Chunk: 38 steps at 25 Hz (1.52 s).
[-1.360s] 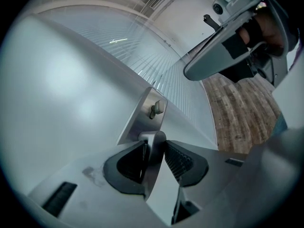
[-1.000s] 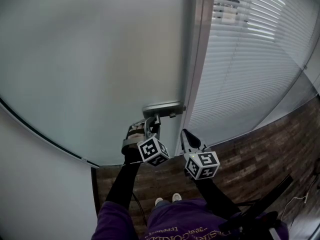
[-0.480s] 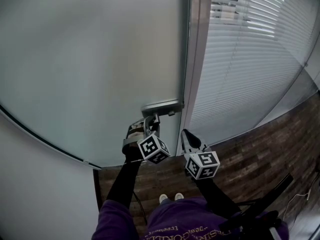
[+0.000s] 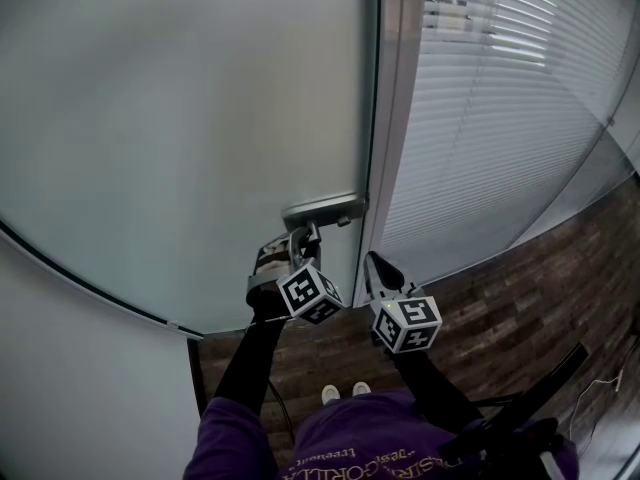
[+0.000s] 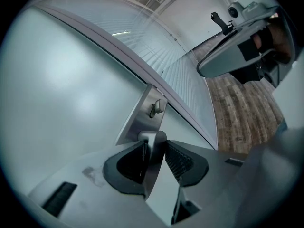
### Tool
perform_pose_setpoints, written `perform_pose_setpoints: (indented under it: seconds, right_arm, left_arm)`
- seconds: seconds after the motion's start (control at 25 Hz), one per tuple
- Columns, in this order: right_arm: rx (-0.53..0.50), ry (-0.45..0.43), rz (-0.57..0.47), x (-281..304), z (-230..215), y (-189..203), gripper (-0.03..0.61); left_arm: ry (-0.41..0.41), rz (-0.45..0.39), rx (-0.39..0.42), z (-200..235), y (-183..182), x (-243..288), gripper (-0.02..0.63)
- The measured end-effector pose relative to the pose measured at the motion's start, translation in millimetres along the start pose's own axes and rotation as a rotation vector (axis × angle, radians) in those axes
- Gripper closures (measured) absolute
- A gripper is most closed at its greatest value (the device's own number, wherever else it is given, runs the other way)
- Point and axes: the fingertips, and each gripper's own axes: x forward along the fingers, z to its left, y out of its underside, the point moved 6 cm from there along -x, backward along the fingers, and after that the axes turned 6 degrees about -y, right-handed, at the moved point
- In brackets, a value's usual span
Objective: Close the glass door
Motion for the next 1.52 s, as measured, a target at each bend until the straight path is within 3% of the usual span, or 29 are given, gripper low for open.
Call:
perform_pose_setpoints:
  seconds: [1.16,1.36,1.52]
  right_arm:
    - [-0.014,0.050,-0.014,-12.6,-3.8,-2.4,0.581]
    - [-0.016,0.053,-0.014,-16.2,-2.3,-2.9,0.581]
    - [-0.016,0.053,-0.014,-18.3,0.8,-2.4,0.581]
  left_arm:
    - [0.071,0.042,-0.086,8.3,-4.0,16.0,0.483]
    - [0.025,0.008,-0.063,4.7,-2.5,13.1,0.483]
    - [-0.043,-0.076,-0.057,7.7,-2.4,3.7,0.478]
